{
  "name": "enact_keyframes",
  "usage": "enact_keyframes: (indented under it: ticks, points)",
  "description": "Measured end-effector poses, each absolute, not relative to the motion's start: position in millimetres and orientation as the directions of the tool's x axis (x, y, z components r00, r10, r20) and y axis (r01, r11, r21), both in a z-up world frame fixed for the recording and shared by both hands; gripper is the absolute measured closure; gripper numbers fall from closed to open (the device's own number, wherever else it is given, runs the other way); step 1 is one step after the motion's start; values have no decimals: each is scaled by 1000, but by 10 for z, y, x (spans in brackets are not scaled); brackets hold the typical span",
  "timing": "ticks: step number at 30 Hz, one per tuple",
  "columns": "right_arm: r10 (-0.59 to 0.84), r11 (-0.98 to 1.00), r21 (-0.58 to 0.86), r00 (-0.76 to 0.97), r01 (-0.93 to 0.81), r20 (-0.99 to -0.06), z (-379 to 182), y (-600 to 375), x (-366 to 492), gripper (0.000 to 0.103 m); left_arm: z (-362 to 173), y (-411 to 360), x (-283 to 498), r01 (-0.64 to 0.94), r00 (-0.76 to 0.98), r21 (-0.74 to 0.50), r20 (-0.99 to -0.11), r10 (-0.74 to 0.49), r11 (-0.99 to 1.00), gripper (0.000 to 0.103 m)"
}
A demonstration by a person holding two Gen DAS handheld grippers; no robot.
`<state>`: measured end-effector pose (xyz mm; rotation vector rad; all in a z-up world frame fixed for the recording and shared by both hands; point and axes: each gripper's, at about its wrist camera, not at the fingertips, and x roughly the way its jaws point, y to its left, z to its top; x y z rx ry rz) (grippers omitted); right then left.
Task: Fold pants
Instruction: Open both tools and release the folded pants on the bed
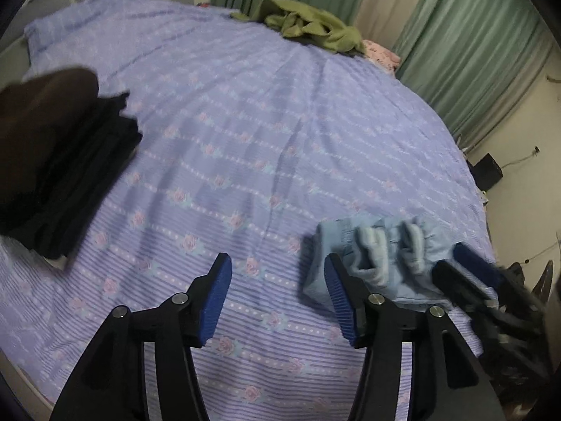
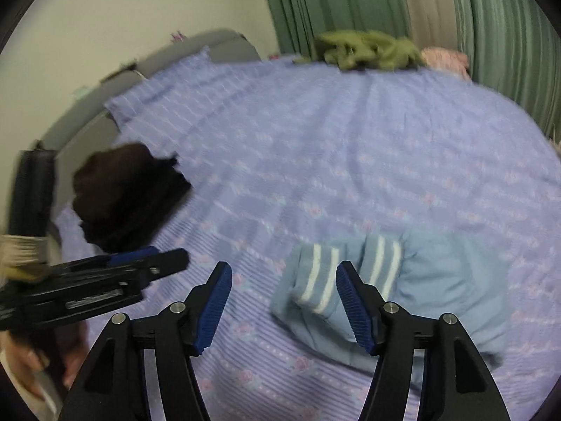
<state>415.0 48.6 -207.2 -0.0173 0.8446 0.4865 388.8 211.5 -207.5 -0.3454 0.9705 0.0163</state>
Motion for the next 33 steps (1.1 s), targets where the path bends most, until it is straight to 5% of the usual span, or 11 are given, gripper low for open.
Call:
enact_keyframes:
  ticks: [4,13,22,29,33]
  points:
    - [351,926,132,681,-352,-643,-1658,68,3927,20,-1824,1852,3863,-116,604,-275,-783,-152,954,35]
    - [132,969,241,721,49,-680,-1939,-1402,4125,17,-1963,1041,4142,-82,558,-287,-807,-195,954,22]
    - [252,844,472,587,256,-769,-2995,-2024,4491,17,-2420,711,4489,-181,495,-284,-853,-163,941,22]
    - [386,819,536,493,207,-780,-3439,-1836,4602,18,-2733,857,4547,-235,457,-250,-882,-120,939,21]
    - [414,832,533,463,157,-784,-3489,-1651,4582,18,-2934,1048,4502,-276,424,-266,-896,-132,924,10]
